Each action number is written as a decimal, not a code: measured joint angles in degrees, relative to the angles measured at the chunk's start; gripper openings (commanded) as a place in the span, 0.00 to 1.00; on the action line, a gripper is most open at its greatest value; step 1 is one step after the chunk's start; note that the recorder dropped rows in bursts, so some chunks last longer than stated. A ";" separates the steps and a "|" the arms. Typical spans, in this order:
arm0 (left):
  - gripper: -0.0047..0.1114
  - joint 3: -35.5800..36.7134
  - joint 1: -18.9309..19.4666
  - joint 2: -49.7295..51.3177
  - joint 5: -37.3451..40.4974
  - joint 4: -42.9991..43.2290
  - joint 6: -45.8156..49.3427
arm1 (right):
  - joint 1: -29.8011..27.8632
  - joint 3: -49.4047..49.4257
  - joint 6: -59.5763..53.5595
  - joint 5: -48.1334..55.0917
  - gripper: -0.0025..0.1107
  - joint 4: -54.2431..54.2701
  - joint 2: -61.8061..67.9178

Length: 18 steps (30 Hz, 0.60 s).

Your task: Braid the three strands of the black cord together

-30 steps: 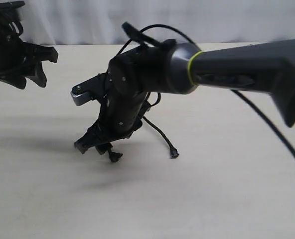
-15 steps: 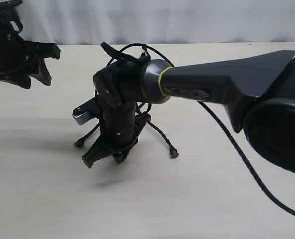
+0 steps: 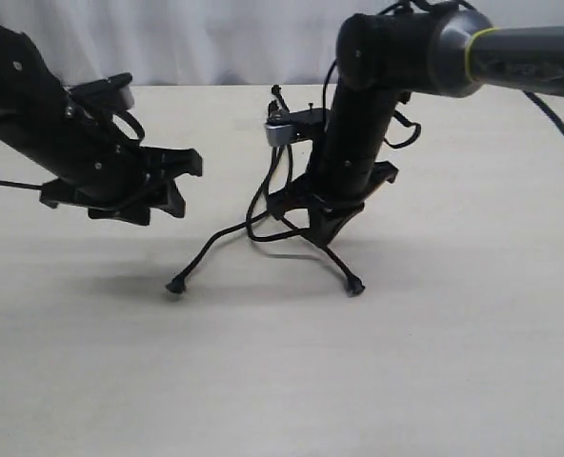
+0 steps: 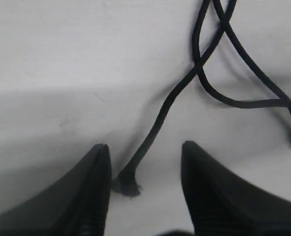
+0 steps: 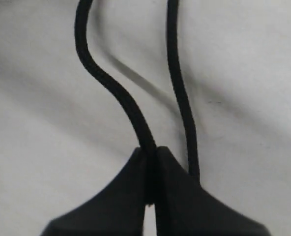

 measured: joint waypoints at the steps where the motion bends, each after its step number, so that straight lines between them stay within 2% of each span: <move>1: 0.41 0.84 -2.17 1.60 -3.11 -3.04 0.00 | -2.11 1.73 -2.57 -0.55 0.06 1.72 0.00; 6: 0.41 1.61 -12.34 9.18 -13.36 -9.08 0.00 | -8.79 4.54 -9.06 -2.87 0.06 4.59 0.00; 12: 0.41 1.61 -12.96 13.89 -14.88 -12.19 0.00 | -11.55 8.75 -14.79 -7.28 0.06 6.80 0.00; 13: 0.38 1.61 -12.96 14.29 -15.22 -12.67 0.00 | -11.70 10.32 -15.80 -8.52 0.06 7.43 -0.09; 14: 0.26 1.61 -12.96 14.45 -15.20 -12.76 0.00 | -11.79 11.48 -16.51 -9.29 0.06 7.90 -0.09; 16: 0.11 1.61 -12.96 14.86 -15.27 -13.37 0.00 | -11.79 14.07 -18.40 -10.12 0.06 10.58 -0.09; 18: 0.04 1.61 -12.96 15.22 -14.93 -13.77 0.00 | -11.79 15.63 -19.83 -10.21 0.06 13.27 -0.09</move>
